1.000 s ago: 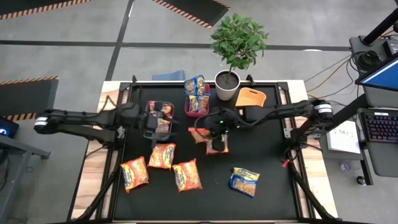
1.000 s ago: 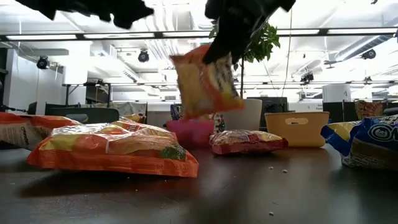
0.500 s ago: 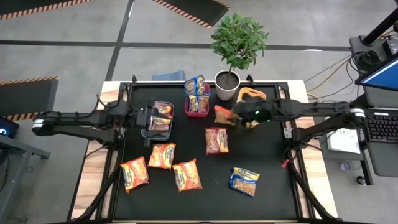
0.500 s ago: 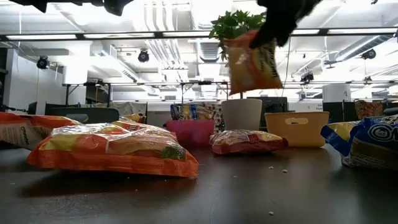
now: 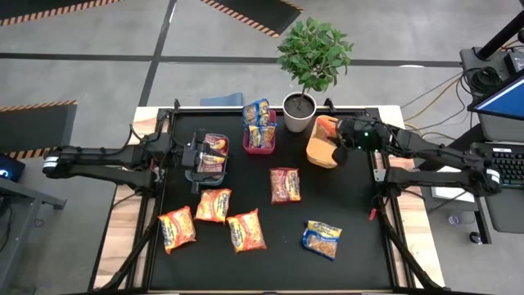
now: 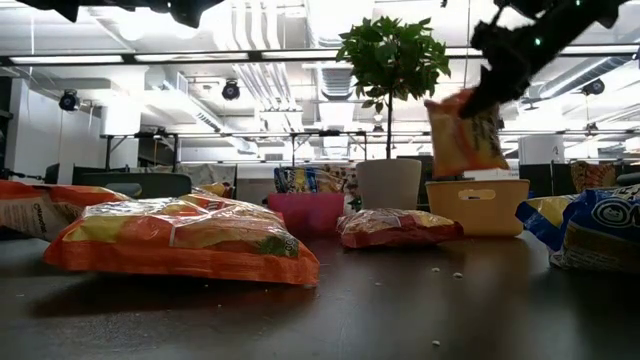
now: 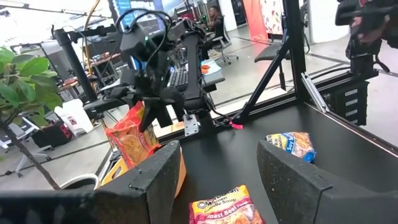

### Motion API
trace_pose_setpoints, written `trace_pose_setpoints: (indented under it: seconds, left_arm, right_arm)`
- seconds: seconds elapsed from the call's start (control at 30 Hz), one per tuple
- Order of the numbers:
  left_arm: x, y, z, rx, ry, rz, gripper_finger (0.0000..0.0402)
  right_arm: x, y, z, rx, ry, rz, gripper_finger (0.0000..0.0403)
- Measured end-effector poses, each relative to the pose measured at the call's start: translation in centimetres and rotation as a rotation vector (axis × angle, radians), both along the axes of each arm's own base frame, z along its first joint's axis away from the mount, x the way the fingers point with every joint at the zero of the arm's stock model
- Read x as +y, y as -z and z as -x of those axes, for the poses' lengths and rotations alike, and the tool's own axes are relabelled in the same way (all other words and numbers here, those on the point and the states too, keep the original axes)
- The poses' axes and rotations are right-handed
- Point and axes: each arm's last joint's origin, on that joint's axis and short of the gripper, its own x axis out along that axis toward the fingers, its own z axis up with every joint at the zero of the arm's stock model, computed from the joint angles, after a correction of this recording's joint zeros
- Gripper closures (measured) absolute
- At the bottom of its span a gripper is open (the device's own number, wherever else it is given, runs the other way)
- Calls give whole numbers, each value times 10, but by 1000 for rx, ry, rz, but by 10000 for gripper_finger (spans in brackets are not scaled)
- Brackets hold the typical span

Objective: Sort Maruchan noodles
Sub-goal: Put the orange noodle pack into the yellow bin

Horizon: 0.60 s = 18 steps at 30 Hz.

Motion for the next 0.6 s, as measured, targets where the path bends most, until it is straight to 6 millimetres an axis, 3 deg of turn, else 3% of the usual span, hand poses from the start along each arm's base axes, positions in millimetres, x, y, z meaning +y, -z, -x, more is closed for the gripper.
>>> trace_pose_setpoints:
  seconds: [0.27,0.6]
  left_arm:
    - [0,2,-3,5,0,-2,205]
    - [0,3,-6,14,1,-9,205]
  right_arm:
    - [-19,20,12,59,98,23,293]
    - [-40,41,-4,97,123,20,293]
